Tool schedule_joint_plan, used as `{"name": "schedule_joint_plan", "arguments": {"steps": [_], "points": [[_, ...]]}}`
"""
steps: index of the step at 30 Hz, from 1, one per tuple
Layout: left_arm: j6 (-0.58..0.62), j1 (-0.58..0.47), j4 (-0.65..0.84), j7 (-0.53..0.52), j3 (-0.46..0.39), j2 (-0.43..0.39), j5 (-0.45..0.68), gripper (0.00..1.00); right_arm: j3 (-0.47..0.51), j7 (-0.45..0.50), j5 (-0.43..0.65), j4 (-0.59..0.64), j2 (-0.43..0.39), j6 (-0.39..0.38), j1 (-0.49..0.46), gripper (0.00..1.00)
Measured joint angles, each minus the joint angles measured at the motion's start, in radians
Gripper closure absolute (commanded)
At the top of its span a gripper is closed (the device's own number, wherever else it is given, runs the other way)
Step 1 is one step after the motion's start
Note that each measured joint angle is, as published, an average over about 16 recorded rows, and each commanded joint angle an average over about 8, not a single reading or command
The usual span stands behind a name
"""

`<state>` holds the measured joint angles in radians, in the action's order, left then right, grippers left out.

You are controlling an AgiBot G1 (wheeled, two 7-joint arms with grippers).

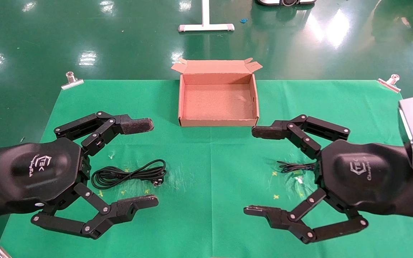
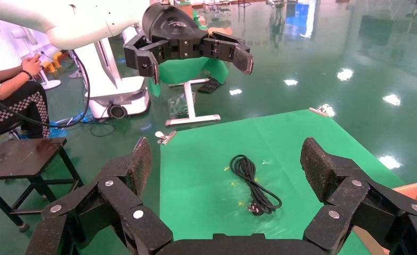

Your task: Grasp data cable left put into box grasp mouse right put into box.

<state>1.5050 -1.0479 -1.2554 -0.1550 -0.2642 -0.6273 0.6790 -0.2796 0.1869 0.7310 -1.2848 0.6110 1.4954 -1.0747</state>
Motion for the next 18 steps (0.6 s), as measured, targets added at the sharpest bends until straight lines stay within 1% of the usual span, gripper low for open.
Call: {"name": "schedule_joint_plan", "arguments": {"steps": [18], "points": [[0.0, 0.0, 0.0, 0.0, 0.0, 0.0, 0.0, 0.0, 0.0, 0.002, -0.002, 0.002, 0.0, 0.0, 0.001, 0.0]]}}
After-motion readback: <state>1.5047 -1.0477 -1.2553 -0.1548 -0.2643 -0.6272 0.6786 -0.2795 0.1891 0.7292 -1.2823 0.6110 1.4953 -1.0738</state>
